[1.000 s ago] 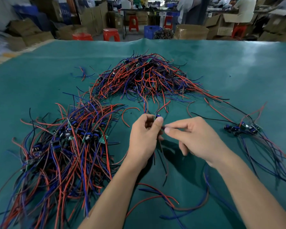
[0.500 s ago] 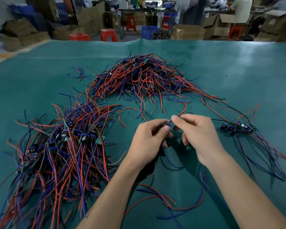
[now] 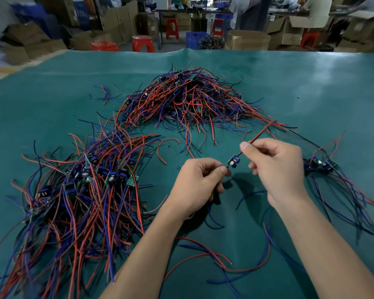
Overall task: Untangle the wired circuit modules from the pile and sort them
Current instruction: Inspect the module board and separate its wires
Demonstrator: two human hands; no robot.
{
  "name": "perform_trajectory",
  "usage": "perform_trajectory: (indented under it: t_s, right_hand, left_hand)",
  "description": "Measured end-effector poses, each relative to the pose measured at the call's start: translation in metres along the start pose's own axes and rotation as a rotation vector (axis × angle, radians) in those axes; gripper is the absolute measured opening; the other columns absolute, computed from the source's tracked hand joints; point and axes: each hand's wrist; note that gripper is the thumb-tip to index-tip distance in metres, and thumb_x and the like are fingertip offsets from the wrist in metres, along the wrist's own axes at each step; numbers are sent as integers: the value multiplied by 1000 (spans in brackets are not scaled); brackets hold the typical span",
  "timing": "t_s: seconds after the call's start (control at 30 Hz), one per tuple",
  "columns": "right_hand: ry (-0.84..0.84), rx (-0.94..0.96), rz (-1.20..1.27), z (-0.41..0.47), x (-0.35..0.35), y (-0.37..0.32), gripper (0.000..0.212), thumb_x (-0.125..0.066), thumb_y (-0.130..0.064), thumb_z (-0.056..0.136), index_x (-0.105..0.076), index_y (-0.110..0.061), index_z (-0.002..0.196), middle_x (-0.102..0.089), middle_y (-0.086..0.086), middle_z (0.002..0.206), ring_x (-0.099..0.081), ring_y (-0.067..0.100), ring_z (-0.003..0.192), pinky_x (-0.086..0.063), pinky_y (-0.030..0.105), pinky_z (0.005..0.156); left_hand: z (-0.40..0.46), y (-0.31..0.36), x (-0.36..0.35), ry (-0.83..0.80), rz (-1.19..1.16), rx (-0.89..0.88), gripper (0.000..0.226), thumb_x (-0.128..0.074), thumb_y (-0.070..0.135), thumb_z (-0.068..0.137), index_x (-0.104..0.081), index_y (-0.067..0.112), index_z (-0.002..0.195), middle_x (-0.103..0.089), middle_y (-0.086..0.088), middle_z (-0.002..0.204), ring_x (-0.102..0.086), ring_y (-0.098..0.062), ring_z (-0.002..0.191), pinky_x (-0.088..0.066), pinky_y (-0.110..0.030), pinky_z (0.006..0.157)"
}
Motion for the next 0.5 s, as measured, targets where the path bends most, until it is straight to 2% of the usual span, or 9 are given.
perform_trajectory:
  t_s: [0.17,0.37,0.43,0.5]
  right_hand:
    - [232,-24,126,16,21,-1,30,-78,-16,89,-64,-19,62,-52,-8,50,-48,8,45,-38,22,42]
    - [521,11,212,26,37,2,14,-69,-19,94,-66,-21,80,-62,-2,70,-55,11,48,-42,26,42]
    - [522,-14,203,28,36,2,7,-66,-20,95,-67,-18,88,-62,-3,70,-55,9,48,-43,26,44]
    - [390,-47,163,23,28,2,12,-67,-20,94,-68,-19,82,-64,-6,66,-54,7,46,-42,24,42]
  left_hand:
    - [-1,0,-2,-48,25,10,20,-59,18,98,-73,17,83,-61,1,53,-41,-12,38,-35,-17,42]
    - [-1,1,-1,-33,10,2,20,-56,14,99,-71,16,85,-59,1,52,-43,-13,40,-38,-18,44]
    - [-1,1,-1,-4,-25,-5,20,-53,12,100,-68,14,87,-58,0,52,-43,-14,40,-38,-21,44]
    - [1,1,-2,31,-52,-6,18,-50,12,102,-64,12,90,-56,0,51,-42,-16,41,-37,-24,47]
Point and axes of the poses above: each hand's wrist, its own z-axis towards the middle knuckle, its own x-axis out of the back of the hand, y = z × x
